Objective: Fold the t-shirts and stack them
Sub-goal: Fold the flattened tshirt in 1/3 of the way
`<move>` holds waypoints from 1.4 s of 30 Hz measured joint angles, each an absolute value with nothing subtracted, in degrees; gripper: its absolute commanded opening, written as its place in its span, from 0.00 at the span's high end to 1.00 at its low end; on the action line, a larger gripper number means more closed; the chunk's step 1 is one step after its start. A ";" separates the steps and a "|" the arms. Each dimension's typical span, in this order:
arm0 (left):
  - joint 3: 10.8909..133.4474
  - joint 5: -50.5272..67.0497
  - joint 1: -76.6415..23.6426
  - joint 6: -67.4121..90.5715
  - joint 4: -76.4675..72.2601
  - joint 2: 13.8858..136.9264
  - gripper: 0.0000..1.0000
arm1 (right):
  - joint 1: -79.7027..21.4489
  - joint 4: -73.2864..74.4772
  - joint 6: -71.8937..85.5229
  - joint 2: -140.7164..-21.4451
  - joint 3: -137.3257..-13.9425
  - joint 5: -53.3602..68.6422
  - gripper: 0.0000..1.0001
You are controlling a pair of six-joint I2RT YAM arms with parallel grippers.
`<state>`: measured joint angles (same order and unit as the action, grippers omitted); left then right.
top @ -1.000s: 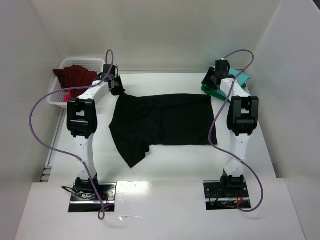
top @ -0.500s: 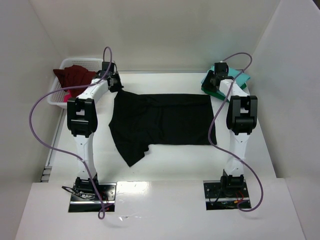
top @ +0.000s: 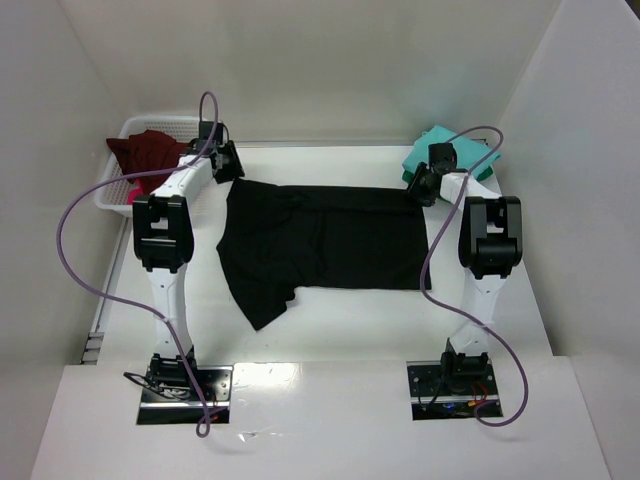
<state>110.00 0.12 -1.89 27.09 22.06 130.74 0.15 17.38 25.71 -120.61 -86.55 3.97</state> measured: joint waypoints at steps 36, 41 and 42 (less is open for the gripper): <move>92.82 14.52 -3.29 25.22 21.47 118.72 0.41 | -2.02 19.49 26.25 -114.39 -78.27 1.69 0.92; 91.20 13.34 -3.29 25.18 22.50 116.34 0.35 | -2.02 21.04 26.11 -114.34 -78.32 0.10 0.94; 90.95 12.70 -3.29 25.14 22.76 115.89 0.33 | -2.02 21.23 26.11 -114.34 -78.32 0.00 0.94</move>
<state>90.95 12.70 -3.29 25.14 22.76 115.89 -2.02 21.23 26.11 -114.34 -78.32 0.00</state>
